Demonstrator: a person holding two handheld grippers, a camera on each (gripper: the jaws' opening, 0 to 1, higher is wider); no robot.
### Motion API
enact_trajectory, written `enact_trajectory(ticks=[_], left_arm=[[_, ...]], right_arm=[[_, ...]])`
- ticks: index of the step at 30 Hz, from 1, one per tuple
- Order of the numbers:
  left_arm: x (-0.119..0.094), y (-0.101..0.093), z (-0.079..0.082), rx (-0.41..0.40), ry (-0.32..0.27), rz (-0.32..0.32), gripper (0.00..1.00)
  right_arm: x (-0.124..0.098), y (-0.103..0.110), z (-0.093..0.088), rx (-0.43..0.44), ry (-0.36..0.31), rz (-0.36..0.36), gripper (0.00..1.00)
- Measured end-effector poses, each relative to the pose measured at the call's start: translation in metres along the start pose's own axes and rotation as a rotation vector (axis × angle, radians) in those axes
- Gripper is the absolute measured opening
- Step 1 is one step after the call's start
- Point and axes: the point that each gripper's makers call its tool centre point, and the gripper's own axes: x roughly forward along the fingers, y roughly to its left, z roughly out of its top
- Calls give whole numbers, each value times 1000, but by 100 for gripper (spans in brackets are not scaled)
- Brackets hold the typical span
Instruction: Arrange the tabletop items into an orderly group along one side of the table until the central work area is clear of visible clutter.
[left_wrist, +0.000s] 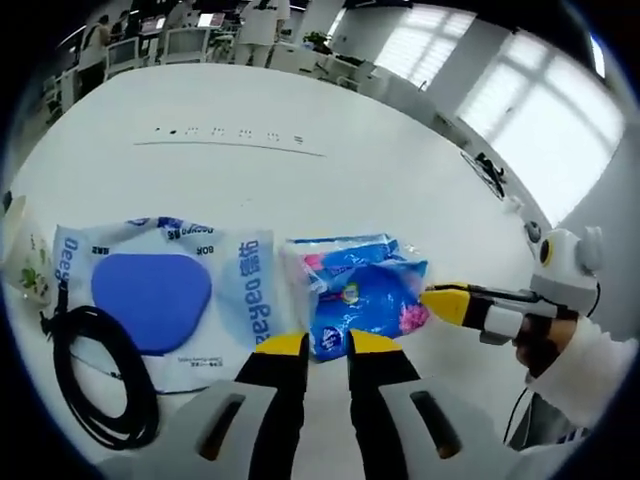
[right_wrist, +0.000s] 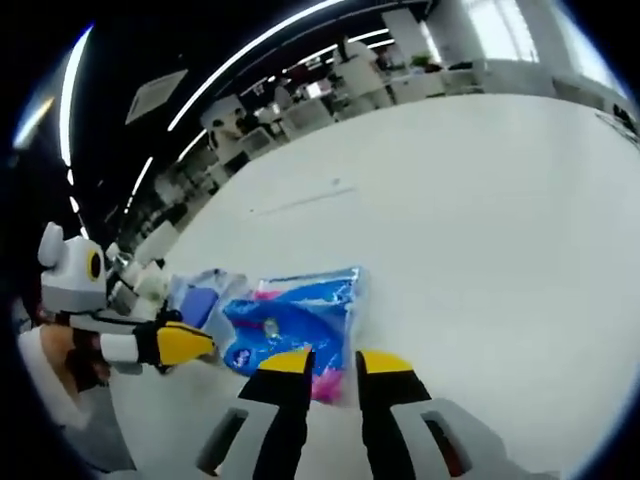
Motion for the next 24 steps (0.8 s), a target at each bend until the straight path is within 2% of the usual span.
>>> enact_trajectory(ticks=[7, 9, 13, 16, 20, 21, 24], left_arm=[[-19, -7, 8, 28, -58, -14, 26], [-23, -7, 7, 50, -69, -13, 31], [-32, 1, 3, 77, -85, 10, 50], [-39, 10, 2, 108, -101, 39, 63], [-58, 22, -1, 111, -139, 84, 75], [-59, 24, -1, 108, -141, 85, 77], [-71, 33, -3, 99, -155, 99, 80]], right_arm=[[-8, 10, 2, -56, -19, 17, 51], [-10, 13, 1, -52, -20, 24, 55], [-17, 21, -7, -26, 12, 56, 61], [-23, 27, -7, -52, 15, 68, 70], [-37, 35, -6, -75, 13, 85, 80], [-42, 40, -7, -79, 9, 92, 81], [-49, 38, -5, -93, -5, 98, 83]])
